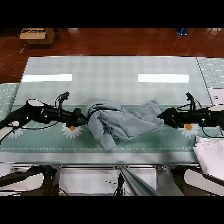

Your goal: Fold the shirts.

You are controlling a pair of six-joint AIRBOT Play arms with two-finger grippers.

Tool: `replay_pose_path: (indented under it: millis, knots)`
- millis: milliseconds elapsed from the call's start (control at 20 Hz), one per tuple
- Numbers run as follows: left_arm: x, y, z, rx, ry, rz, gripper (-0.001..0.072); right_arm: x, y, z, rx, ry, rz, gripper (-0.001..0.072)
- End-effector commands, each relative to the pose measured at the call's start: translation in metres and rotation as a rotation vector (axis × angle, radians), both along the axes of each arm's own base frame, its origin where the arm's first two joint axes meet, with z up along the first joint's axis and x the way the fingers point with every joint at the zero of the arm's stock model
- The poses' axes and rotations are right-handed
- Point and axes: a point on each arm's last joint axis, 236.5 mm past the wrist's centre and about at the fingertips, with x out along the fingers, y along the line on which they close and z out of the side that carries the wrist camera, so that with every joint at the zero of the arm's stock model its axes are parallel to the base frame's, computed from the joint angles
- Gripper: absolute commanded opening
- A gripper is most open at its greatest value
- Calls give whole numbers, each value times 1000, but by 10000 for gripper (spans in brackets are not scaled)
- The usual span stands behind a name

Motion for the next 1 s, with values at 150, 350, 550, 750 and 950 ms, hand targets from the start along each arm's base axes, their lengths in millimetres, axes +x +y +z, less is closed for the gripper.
replay_pose_path:
  millis: [150,350,550,750,950]
  knots:
    - [32,-8,47,-87,-176,26,28,26,51,21,90,-152,92,24]
    - [92,16,178,-85,-566,83,28,73,20,149,9,-529,106,24]
    - [111,53,337,-31,-982,159,28,92,-25,300,-217,-919,-6,23]
    - [95,77,429,84,-1190,192,28,79,-42,390,-398,-1106,-57,22]
    - [67,86,434,254,-1151,104,28,64,-36,449,-418,-1221,-88,22]
